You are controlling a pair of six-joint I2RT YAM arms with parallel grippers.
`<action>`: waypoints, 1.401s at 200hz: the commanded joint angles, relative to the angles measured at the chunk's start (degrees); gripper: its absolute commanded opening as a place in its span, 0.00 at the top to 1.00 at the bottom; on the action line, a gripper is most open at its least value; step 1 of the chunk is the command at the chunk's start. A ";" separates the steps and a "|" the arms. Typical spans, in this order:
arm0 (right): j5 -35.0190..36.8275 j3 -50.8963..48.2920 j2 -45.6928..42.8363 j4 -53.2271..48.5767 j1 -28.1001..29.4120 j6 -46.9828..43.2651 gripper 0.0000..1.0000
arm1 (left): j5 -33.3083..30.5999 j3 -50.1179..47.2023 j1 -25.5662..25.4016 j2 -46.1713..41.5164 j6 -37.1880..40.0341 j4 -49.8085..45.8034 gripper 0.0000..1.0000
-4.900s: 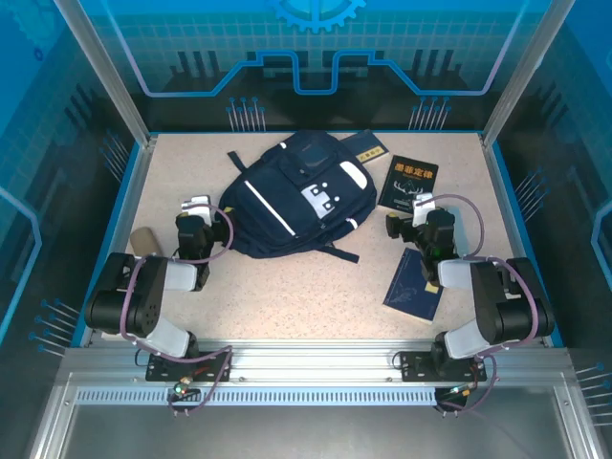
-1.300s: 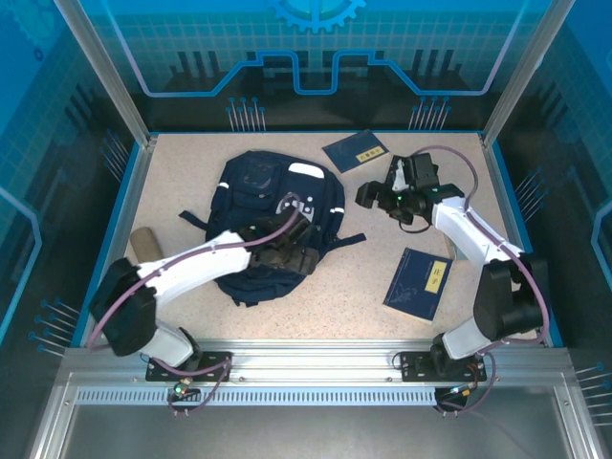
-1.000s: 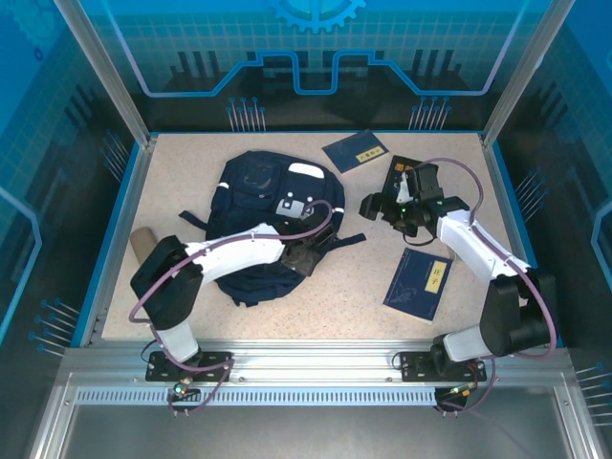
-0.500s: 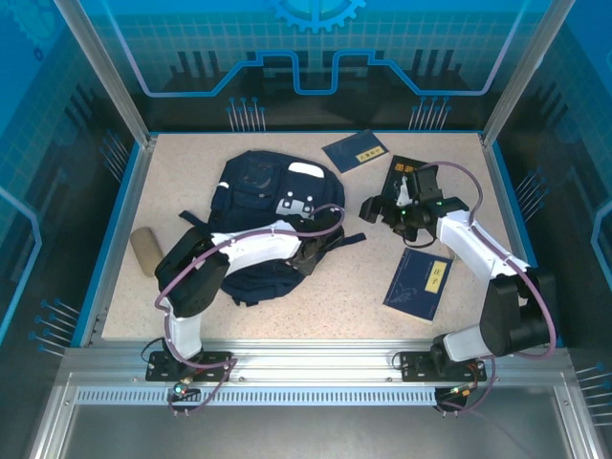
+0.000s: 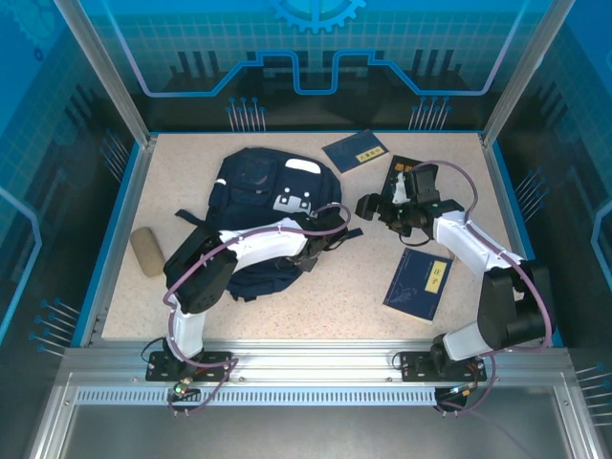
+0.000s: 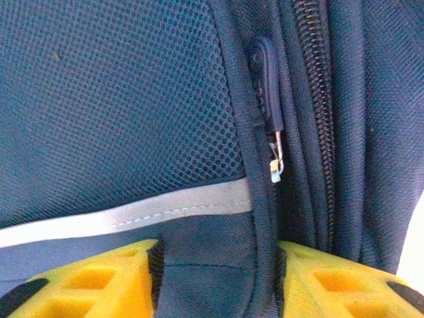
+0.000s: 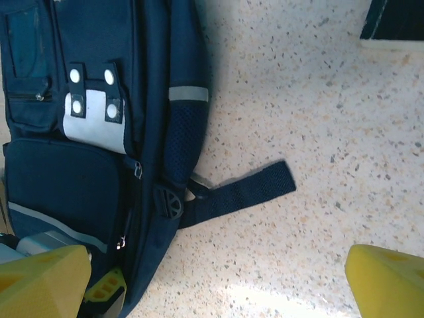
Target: Pack books, pencil case, and school supplies into a backpack
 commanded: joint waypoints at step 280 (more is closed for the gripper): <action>-19.85 1.50 3.51 26.62 9.21 -19.12 0.56 | 4.20 -4.28 10.11 -38.10 11.28 17.33 0.98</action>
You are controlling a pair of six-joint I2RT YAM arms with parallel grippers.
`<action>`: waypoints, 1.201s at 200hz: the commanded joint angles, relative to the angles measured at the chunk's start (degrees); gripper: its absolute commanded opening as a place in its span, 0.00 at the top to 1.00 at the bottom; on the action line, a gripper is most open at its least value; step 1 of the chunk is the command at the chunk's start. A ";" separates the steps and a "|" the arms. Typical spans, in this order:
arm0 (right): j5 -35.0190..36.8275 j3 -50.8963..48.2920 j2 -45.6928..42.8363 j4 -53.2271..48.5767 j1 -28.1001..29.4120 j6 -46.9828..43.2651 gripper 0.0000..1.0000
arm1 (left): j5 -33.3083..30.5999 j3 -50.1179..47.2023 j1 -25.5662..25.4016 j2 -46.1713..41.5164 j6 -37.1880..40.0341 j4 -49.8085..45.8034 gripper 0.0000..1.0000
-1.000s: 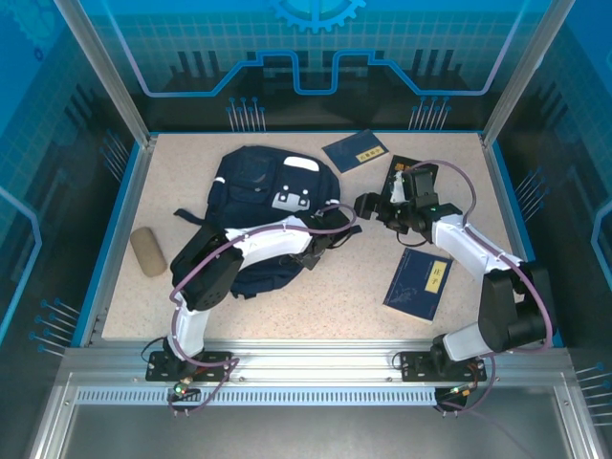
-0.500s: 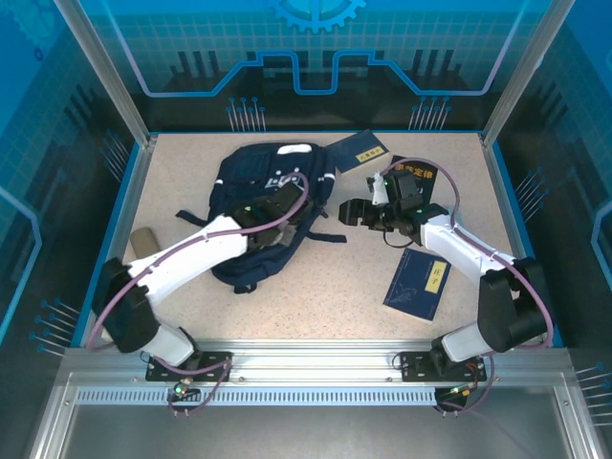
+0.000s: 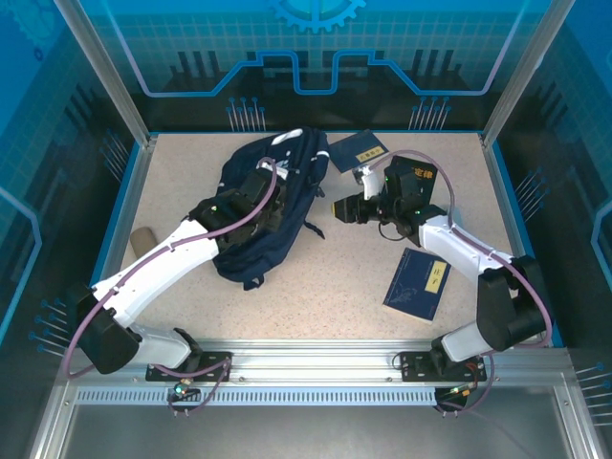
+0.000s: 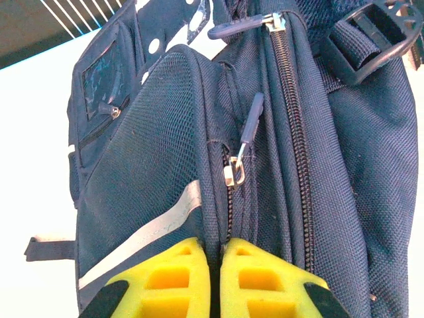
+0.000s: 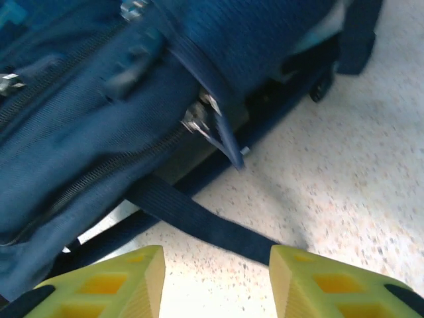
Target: Pack books, pencil case, and school supplies into a backpack
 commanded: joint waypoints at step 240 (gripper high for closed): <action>-9.99 12.92 14.90 3.83 2.34 -9.19 0.79 | 6.21 0.25 2.70 -6.76 -0.29 5.50 0.99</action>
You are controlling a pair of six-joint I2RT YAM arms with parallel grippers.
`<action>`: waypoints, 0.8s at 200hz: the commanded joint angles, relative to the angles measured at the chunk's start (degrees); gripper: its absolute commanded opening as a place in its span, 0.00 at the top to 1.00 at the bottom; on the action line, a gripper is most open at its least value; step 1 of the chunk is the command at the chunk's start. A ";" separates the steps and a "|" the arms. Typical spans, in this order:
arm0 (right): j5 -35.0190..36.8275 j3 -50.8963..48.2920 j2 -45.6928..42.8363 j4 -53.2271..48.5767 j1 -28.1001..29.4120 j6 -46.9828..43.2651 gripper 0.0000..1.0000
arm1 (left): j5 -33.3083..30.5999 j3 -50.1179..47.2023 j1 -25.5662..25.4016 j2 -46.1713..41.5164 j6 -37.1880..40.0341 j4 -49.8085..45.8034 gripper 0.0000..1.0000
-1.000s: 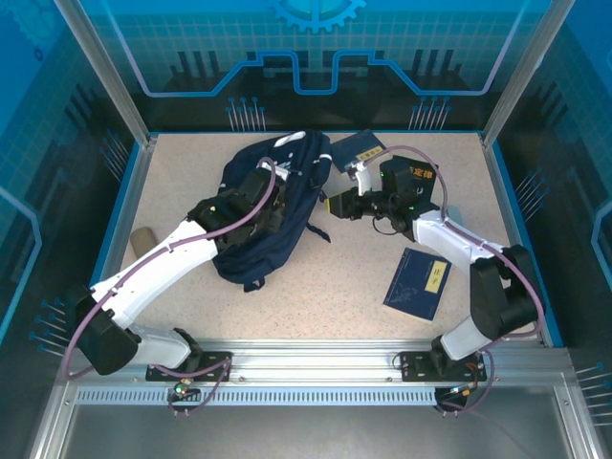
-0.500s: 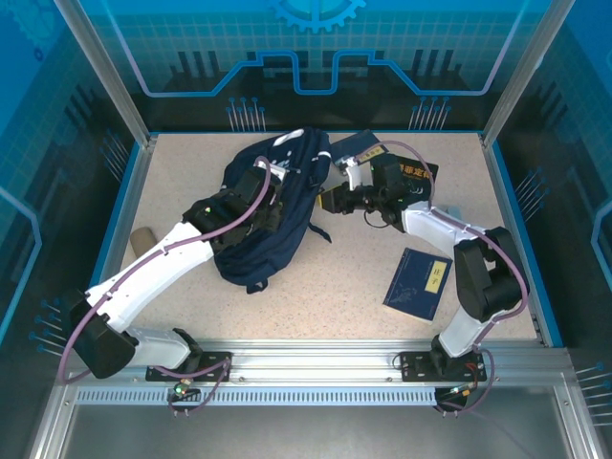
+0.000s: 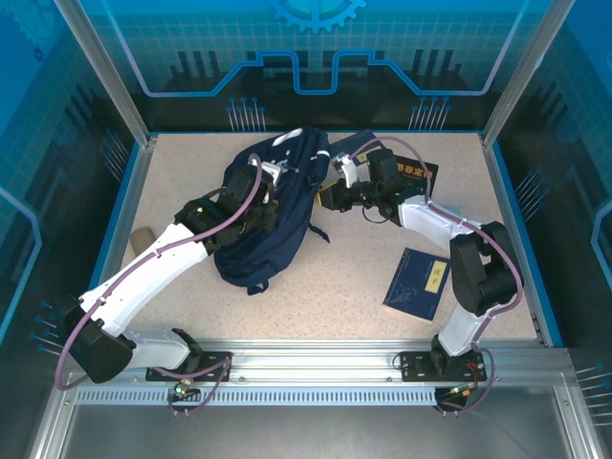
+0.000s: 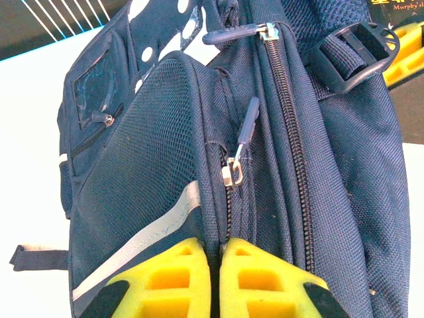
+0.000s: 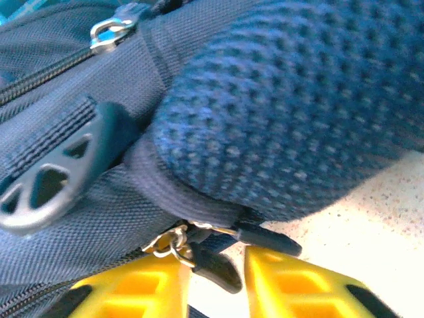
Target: Pack books, pencil case, and school supplies into a backpack
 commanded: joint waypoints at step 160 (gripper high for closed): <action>5.36 -10.72 -10.51 -1.20 3.85 -6.41 1.00 | -2.14 2.53 1.81 2.95 -11.76 11.48 1.00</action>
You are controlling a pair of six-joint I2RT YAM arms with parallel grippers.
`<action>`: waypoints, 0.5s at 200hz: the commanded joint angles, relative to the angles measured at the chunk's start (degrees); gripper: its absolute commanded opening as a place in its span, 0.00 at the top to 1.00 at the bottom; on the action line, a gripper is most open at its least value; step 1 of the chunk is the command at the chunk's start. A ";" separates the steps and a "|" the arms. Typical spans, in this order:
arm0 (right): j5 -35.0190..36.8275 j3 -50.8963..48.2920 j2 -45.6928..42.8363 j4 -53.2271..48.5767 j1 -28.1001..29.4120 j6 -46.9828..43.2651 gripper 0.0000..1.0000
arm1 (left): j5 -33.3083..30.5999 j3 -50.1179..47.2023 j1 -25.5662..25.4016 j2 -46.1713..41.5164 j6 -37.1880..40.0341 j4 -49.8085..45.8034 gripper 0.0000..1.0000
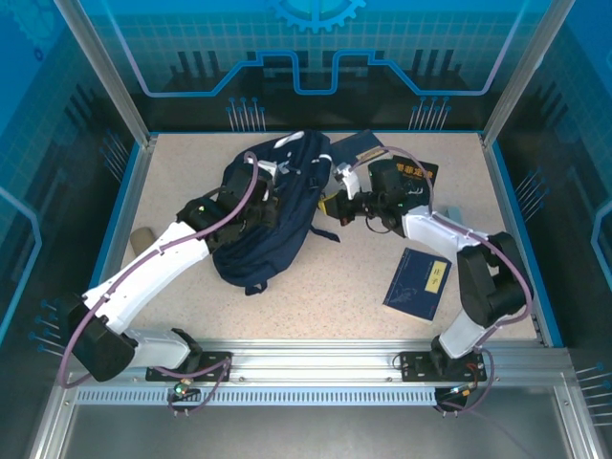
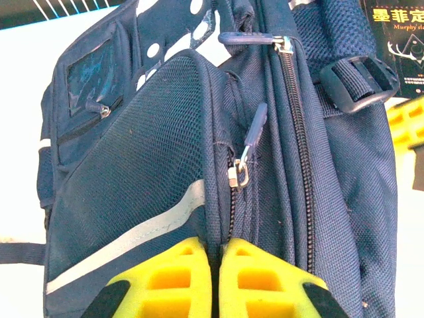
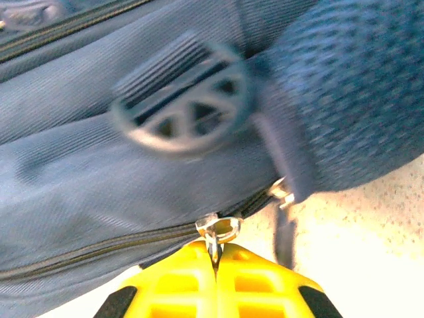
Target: Pack books, pencil case, and school supplies into a backpack
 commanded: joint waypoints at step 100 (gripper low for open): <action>7.76 -14.49 -9.05 5.00 15.39 5.29 1.00 | 3.58 5.24 0.39 11.10 -13.85 13.89 1.00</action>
